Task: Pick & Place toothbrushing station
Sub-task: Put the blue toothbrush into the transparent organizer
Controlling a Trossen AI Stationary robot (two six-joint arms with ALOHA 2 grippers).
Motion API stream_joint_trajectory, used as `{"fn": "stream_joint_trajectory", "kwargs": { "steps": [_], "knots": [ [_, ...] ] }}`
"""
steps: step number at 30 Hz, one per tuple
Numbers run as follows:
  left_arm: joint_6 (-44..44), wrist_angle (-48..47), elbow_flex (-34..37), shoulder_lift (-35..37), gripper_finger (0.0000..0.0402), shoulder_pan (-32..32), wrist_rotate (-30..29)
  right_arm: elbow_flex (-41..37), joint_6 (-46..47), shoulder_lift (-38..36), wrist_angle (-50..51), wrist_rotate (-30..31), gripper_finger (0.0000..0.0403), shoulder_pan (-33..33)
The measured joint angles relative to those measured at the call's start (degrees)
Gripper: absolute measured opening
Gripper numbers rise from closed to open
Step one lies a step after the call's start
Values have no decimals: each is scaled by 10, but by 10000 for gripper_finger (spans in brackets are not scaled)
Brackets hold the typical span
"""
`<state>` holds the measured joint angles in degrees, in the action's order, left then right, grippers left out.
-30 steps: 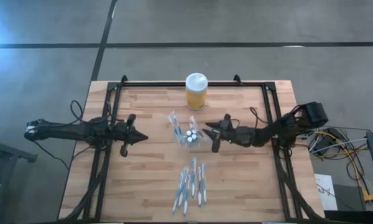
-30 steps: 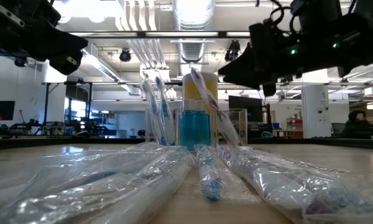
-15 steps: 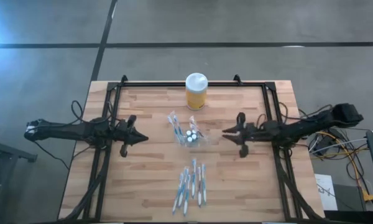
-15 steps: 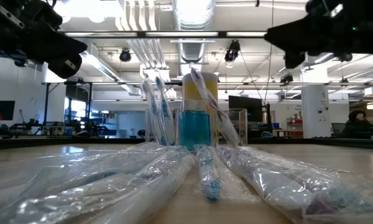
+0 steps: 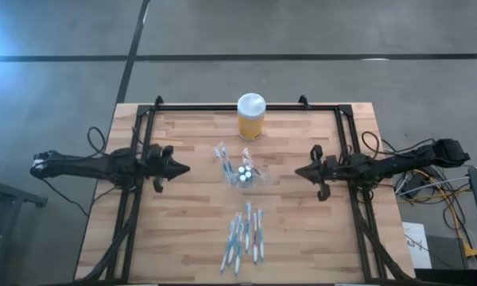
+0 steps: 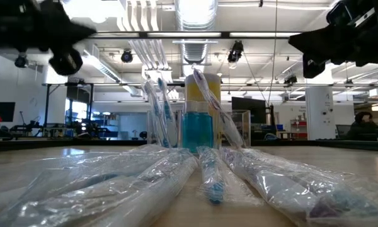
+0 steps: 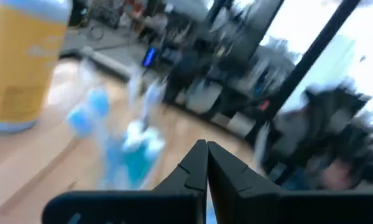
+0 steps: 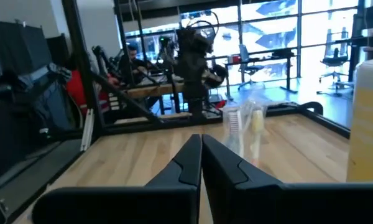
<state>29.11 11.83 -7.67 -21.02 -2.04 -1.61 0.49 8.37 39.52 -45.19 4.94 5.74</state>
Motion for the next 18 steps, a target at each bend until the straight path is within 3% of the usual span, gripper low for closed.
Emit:
{"fn": "stream_joint_trajectory", "kwargs": {
  "steps": [3, 9, 14, 18],
  "knots": [
    [10, 16, -38, -33, 4, -36, 2, 0, -3, 9, 1, 1, 8, 0],
    [5, -31, -164, -174, 2, -154, -136, 0, -9, 15, 0, 1, 8, 0],
    [55, -161, -318, -339, 2, -237, -204, 0, -19, 11, -2, 1, 8, 0],
    [143, -307, -432, -476, 5, -271, -213, 0, -26, 10, -2, 1, 8, 0]
  ]
}}
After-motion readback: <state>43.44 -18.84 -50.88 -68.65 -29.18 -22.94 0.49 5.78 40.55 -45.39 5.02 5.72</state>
